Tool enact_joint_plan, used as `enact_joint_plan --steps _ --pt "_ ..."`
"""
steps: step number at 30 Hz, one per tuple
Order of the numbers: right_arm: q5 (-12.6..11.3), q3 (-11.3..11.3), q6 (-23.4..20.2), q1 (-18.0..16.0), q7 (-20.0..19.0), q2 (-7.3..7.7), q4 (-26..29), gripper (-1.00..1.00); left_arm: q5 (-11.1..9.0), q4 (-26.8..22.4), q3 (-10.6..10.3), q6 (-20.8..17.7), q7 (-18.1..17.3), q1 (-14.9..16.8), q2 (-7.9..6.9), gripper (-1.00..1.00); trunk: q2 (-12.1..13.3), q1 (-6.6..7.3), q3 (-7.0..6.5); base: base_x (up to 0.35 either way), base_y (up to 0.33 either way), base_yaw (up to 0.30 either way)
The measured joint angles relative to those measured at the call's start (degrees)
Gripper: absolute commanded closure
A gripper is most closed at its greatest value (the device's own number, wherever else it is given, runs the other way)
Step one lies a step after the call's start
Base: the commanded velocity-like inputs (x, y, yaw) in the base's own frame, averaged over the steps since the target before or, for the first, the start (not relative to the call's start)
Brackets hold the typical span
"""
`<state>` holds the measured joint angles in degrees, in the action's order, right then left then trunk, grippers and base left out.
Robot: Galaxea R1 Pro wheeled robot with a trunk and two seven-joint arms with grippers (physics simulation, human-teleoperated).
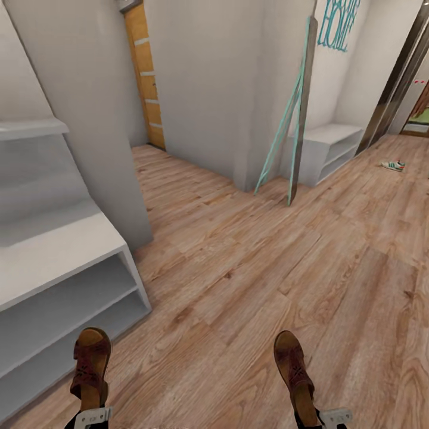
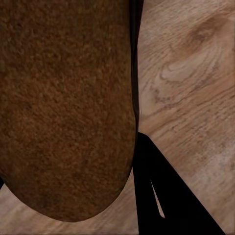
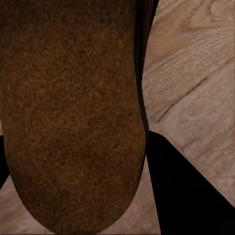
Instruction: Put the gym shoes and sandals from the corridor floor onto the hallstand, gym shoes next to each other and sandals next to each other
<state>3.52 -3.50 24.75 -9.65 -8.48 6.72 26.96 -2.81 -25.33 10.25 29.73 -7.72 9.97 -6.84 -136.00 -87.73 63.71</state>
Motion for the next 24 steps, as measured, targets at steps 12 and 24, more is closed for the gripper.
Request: enact_joint_plan --steps 12,24 --pt "-0.01 0.0 -0.02 0.0 0.01 0.0 -0.12 1.0 -0.09 0.07 -0.05 0.0 0.2 0.0 0.04 1.0 0.0 -0.02 0.0 -0.176 -0.124 0.276" --pt "-0.02 0.0 -0.01 0.0 0.0 0.0 -0.14 1.0 -0.45 0.05 0.0 0.0 0.35 0.0 -0.04 1.0 0.0 0.0 0.0 -0.149 -0.101 0.276"
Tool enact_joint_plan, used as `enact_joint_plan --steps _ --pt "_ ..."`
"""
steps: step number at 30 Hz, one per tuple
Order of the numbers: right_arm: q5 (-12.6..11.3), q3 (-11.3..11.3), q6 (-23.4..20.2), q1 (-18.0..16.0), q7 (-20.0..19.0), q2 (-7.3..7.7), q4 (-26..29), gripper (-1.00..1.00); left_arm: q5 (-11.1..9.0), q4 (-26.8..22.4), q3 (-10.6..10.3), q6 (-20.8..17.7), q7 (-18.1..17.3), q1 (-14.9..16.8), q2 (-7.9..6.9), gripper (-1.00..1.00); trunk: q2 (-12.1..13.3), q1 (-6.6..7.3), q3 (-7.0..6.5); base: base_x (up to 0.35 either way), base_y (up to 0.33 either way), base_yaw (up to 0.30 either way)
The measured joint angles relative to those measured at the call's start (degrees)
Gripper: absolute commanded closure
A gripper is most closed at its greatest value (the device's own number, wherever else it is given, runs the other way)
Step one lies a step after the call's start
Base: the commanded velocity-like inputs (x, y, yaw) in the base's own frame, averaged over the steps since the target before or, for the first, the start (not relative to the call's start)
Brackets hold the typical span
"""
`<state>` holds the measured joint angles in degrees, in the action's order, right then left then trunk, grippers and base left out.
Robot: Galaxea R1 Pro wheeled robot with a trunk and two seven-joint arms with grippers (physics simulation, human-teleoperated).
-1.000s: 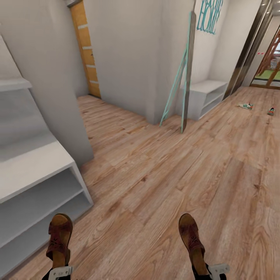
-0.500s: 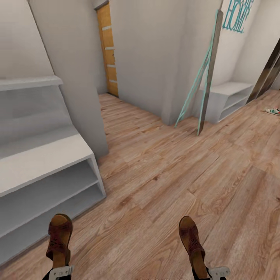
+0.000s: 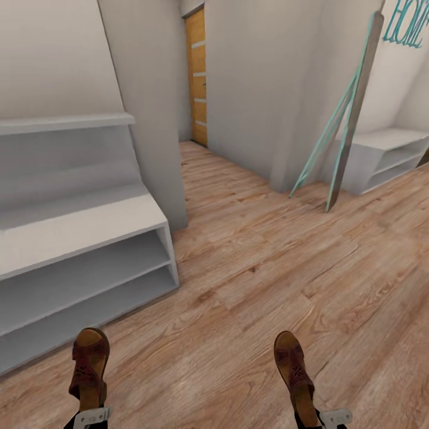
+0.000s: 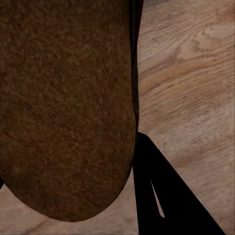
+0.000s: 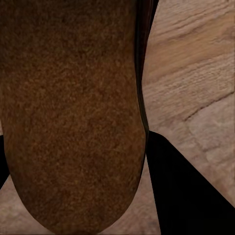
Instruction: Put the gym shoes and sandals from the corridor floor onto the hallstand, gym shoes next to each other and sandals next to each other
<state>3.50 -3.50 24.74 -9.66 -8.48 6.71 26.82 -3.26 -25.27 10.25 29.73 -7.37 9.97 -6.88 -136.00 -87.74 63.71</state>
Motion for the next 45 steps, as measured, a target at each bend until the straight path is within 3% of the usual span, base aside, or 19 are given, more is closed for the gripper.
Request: enact_joint_plan --steps 26,45 --pt "0.01 0.0 0.0 0.01 0.0 0.0 -0.01 1.0 -0.09 0.0 0.15 0.0 0.04 0.0 -0.01 1.0 0.0 0.0 0.0 -0.004 -0.001 0.276" --pt "0.0 -0.07 0.0 0.0 0.0 0.06 0.27 1.0 -0.19 -0.08 0.29 -0.01 0.03 0.0 -0.09 1.0 0.0 -0.01 0.0 -0.224 0.167 0.232"
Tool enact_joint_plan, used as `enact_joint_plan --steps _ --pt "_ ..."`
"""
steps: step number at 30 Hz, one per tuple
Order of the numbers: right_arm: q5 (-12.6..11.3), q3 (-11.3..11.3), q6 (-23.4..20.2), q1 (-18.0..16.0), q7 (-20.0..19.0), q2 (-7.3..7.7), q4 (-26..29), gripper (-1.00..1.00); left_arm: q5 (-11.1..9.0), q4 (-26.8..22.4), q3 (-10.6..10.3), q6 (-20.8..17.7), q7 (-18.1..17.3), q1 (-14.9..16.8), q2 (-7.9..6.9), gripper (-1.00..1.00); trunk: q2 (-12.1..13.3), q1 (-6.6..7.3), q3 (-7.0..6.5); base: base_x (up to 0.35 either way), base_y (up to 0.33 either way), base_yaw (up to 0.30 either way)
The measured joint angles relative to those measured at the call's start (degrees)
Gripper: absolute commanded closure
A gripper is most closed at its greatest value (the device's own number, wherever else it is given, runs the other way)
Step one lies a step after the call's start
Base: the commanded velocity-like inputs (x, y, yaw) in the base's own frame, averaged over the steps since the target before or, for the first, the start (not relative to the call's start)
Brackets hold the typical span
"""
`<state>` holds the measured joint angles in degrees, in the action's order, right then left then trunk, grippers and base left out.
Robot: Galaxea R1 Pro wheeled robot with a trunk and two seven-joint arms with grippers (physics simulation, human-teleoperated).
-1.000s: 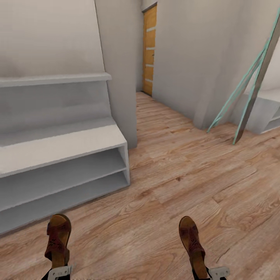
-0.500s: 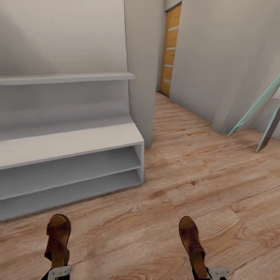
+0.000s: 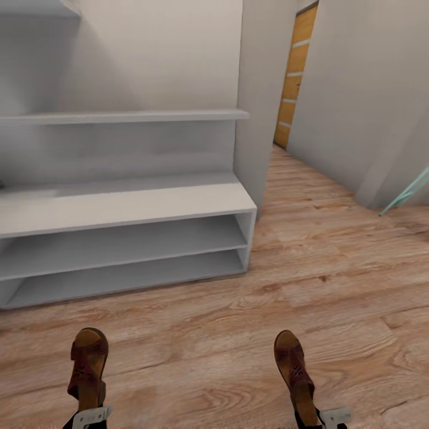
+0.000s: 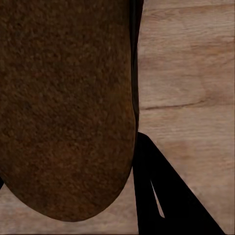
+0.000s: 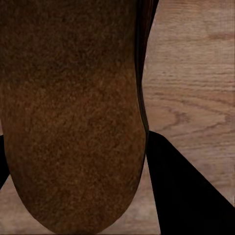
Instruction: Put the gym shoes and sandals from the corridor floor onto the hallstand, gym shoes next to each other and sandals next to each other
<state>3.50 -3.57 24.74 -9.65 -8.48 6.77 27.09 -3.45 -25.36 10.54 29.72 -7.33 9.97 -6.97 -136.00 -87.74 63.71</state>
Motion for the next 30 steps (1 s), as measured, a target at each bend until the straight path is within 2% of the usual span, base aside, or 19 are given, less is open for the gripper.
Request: enact_joint_plan --steps 12,22,30 --pt "0.02 -0.07 0.0 0.01 0.02 0.16 0.23 1.0 -0.05 0.02 0.06 0.0 0.07 0.01 -0.08 1.0 0.0 0.01 0.0 -0.007 0.273 0.003" --pt "-0.08 -0.01 -0.01 0.01 0.03 0.04 0.29 1.0 -0.07 0.0 0.07 -0.06 0.07 0.01 -0.08 1.0 0.0 0.01 0.0 0.0 0.025 0.01" --pt "-0.08 -0.01 0.0 0.01 0.02 0.03 0.26 1.0 -0.05 -0.01 0.06 -0.05 0.07 0.0 -0.09 1.0 0.0 0.01 0.0 0.0 0.0 0.207"
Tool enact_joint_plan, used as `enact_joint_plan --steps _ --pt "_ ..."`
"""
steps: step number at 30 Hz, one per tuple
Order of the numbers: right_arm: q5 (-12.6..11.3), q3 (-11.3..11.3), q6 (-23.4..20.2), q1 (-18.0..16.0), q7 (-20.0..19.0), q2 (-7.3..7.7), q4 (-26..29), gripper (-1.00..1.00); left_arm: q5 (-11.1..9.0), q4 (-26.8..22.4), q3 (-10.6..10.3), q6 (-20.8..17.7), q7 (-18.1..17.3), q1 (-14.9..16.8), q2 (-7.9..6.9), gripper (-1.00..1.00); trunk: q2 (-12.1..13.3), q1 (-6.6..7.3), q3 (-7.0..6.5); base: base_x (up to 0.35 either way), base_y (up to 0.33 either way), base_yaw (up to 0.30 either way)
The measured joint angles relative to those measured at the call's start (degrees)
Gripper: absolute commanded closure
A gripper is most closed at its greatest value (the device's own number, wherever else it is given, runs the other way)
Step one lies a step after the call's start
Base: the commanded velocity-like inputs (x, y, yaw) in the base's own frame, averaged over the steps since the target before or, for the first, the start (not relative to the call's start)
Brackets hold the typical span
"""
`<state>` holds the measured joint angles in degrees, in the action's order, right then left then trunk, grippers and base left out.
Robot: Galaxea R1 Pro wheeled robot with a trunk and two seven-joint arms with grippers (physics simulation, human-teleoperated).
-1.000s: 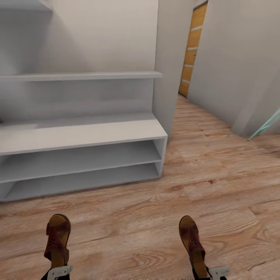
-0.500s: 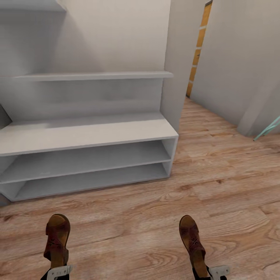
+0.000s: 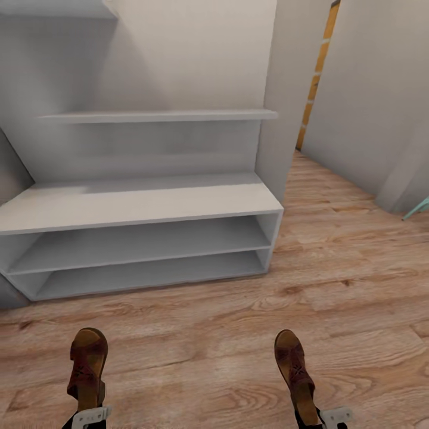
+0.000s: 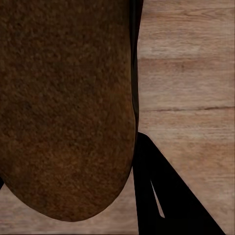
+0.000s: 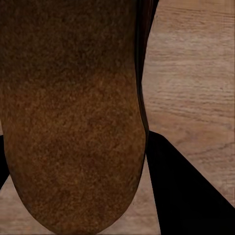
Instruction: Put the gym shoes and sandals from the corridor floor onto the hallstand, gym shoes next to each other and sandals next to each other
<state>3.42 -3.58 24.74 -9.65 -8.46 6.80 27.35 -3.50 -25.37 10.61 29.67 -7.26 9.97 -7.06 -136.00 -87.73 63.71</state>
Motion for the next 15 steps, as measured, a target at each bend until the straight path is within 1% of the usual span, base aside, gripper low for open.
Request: enact_joint_plan --steps 11,15 --pt "0.07 -0.02 0.0 -0.01 0.0 0.0 -0.01 1.0 -0.01 0.0 0.01 0.03 0.0 0.0 0.0 1.0 0.0 0.0 0.0 0.0 0.001 0.272" --pt "0.07 -0.01 0.0 -0.01 -0.01 0.0 -0.02 1.0 0.0 -0.01 0.02 0.04 0.0 -0.01 0.0 1.0 0.0 0.0 0.0 0.0 0.065 0.277"
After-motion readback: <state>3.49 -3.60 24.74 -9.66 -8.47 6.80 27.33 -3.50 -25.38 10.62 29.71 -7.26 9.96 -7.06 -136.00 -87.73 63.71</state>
